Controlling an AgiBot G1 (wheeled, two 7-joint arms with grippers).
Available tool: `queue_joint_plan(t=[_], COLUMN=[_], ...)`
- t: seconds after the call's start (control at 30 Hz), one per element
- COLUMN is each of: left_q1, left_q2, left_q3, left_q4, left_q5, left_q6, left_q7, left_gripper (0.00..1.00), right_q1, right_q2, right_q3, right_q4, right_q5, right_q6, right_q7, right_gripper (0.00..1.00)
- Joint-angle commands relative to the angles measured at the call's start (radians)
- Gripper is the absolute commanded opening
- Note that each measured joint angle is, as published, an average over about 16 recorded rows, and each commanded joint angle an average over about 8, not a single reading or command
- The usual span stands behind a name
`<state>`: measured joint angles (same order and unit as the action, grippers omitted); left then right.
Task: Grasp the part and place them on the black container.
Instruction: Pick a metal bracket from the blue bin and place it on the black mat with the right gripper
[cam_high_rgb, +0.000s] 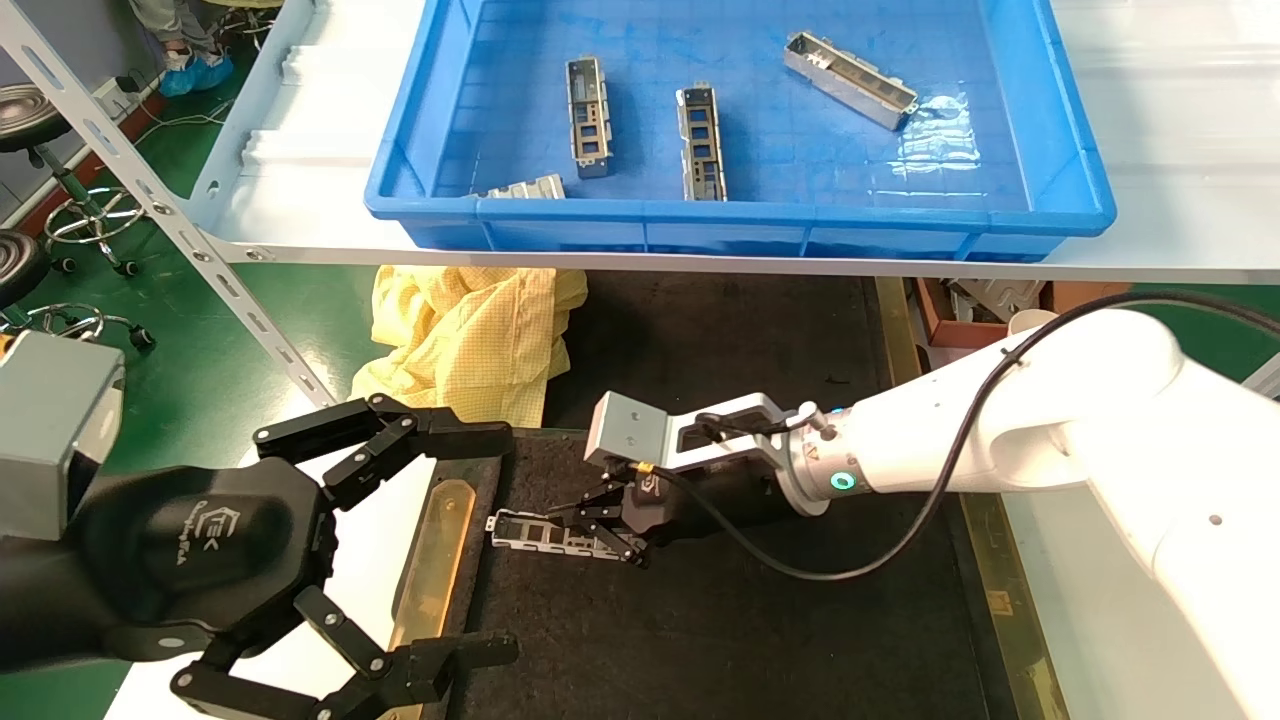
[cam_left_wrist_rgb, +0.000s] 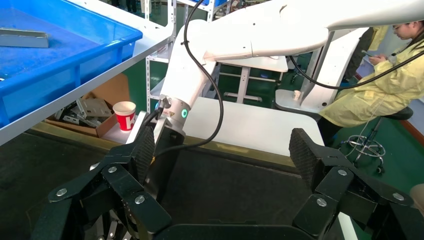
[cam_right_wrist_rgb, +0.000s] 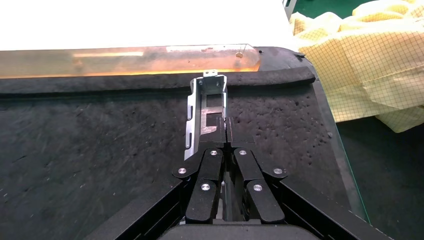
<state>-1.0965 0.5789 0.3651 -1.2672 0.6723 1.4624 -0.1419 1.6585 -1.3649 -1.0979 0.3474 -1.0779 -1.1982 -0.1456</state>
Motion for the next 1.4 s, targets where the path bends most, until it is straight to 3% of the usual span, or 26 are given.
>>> queue_joint_plan(t=[0.03,0.4,0.83,0.87,1.07,1.13,1.4], left_q1=[0.0,0.0,0.0,0.0,0.0,0.0,0.0], left_q2=[0.0,0.0,0.0,0.0,0.0,0.0,0.0], left_q3=[0.0,0.0,0.0,0.0,0.0,0.0,0.0], left_q4=[0.0,0.0,0.0,0.0,0.0,0.0,0.0], left_q5=[0.0,0.0,0.0,0.0,0.0,0.0,0.0], left_q6=[0.0,0.0,0.0,0.0,0.0,0.0,0.0], left_q7=[0.0,0.0,0.0,0.0,0.0,0.0,0.0], left_gripper=[1.0,1.0,1.0,1.0,1.0,1.0,1.0], right_q1=[-0.011,-0.045,-0.041,-0.041,-0.04,-0.039,-0.021], right_q2=[-0.001,-0.003,-0.003,-0.003,-0.003,-0.003,-0.002], right_q3=[-0.009,-0.077,-0.156,-0.162,-0.196,-0.206,-0.234], right_q4=[0.021,0.091,0.13,0.132,0.141,0.144,0.149], right_q5=[0.005,0.044,0.091,0.094,0.111,0.116,0.143], right_q6=[0.027,0.144,0.195,0.197,0.21,0.215,0.229], right_q7=[0.008,0.056,0.075,0.076,0.072,0.068,0.049], right_gripper=[0.0,0.0,0.02,0.07,0.8,0.98,1.0])
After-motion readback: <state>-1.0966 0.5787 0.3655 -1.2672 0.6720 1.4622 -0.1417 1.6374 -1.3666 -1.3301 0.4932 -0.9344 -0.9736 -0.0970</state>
